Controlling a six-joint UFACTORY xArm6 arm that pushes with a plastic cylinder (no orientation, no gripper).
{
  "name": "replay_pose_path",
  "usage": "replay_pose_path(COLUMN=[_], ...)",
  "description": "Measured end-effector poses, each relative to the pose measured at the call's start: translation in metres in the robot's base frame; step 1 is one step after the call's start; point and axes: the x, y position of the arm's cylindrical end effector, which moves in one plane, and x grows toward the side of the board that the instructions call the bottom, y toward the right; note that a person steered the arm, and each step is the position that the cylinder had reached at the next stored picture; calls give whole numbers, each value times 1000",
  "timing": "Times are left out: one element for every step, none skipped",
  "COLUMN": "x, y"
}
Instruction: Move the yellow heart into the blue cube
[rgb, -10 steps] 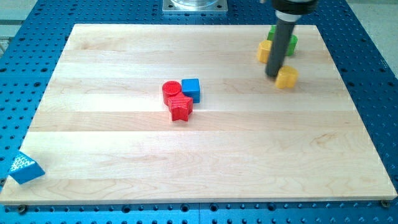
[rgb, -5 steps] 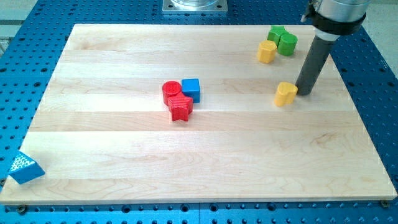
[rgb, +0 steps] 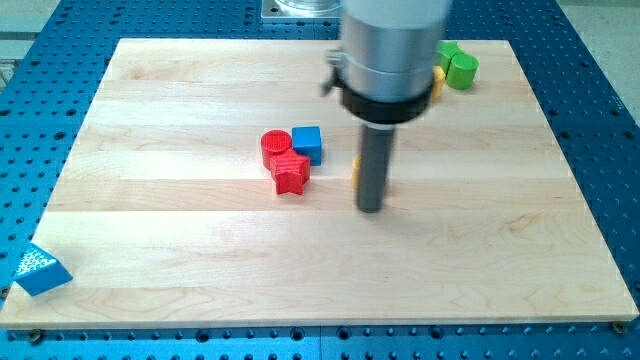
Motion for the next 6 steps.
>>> replay_pose_path(x=[-37, -49, -49, -34, -19, -38], y=[34, 16, 9, 17, 30, -9])
